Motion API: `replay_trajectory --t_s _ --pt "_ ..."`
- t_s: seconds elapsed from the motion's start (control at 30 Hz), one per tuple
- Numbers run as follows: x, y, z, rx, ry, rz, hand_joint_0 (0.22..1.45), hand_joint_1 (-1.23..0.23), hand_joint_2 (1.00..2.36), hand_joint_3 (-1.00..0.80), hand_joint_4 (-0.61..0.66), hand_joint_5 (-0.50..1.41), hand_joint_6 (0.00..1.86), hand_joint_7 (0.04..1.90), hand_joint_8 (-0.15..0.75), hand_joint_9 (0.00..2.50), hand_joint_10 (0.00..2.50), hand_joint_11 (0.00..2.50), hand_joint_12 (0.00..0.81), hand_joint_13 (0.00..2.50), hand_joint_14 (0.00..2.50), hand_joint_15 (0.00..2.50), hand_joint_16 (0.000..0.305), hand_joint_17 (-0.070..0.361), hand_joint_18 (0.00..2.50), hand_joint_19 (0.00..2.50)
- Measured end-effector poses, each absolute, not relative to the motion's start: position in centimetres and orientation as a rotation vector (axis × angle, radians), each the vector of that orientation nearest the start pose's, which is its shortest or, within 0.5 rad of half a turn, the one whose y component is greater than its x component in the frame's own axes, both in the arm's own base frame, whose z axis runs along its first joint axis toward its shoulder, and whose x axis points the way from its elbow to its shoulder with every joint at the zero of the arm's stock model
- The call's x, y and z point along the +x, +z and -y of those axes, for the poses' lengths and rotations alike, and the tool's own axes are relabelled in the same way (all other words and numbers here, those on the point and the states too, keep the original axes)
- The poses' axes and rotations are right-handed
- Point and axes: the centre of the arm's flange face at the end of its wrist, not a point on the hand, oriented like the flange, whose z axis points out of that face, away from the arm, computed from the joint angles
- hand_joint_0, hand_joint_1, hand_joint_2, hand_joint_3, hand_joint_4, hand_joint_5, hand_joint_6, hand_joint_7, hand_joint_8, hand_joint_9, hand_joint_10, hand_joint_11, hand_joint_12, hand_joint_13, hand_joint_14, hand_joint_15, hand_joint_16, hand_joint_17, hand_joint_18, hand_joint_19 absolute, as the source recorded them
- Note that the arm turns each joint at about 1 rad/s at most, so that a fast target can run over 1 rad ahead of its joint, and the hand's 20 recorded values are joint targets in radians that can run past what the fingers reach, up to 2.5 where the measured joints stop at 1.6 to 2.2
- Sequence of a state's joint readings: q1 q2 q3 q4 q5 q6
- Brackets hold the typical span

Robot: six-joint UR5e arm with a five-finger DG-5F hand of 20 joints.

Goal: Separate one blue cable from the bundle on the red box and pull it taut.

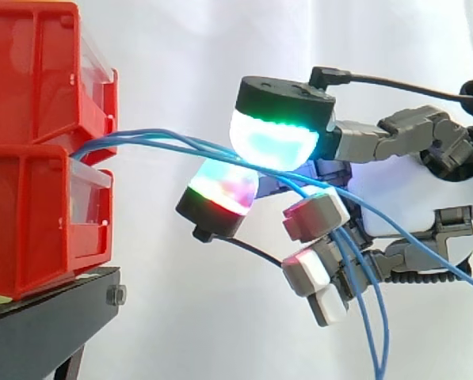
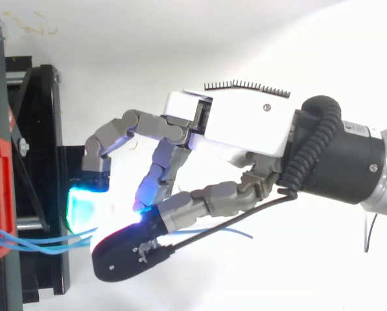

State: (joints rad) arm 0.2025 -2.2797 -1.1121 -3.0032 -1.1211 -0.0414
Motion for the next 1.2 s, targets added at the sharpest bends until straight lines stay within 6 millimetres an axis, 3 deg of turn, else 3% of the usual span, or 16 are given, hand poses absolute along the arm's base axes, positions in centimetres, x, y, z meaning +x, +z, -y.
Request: replay_trajectory --t_s 0.13,0.27,0.33,0.43,0.6,0.83,1.2 --pt "75.51 27.90 2.53 1.338 0.917 -1.139 0.59 -0.72 1.01 -0.30 0.03 -0.11 0.85 0.99 0.345 1.45 0.01 0.92 0.439 1.23 0.02 0.66 0.051 0.116 1.14 0.52" --pt "75.53 27.89 2.55 1.338 0.916 -1.137 0.60 -0.79 1.01 -0.23 0.02 -0.12 0.87 1.00 0.353 1.42 0.01 0.96 0.427 1.20 0.02 0.66 0.049 0.110 1.13 0.54" --pt "75.54 27.92 2.56 1.338 0.916 -1.135 0.64 -0.86 1.02 -0.17 -0.01 -0.13 0.89 1.12 0.351 1.39 0.01 0.98 0.413 1.19 0.02 0.68 0.044 0.099 1.09 0.56" --pt "75.54 27.90 2.57 1.339 0.915 -1.134 0.67 -0.87 1.02 -0.17 -0.03 -0.14 0.92 1.11 0.347 1.39 0.01 1.00 0.398 1.19 0.02 0.68 0.041 0.093 1.08 0.58" --pt "75.51 27.88 2.58 1.340 0.913 -1.135 0.59 -0.75 1.01 -0.32 0.10 -0.11 0.90 1.13 0.361 1.46 0.01 0.94 0.407 1.20 0.02 0.68 0.045 0.101 1.10 0.57" --pt "75.51 27.90 2.38 1.339 0.915 -1.138 0.57 -0.67 1.01 -0.28 0.10 -0.08 0.88 1.14 0.394 1.57 0.02 0.87 0.445 1.25 0.02 0.66 0.054 0.122 1.17 0.53" --pt "75.52 27.90 2.21 1.337 0.919 -1.141 0.56 -0.66 1.01 -0.27 0.09 -0.07 0.87 1.17 0.412 1.59 0.02 0.89 0.457 1.26 0.02 0.66 0.056 0.125 1.18 0.51"
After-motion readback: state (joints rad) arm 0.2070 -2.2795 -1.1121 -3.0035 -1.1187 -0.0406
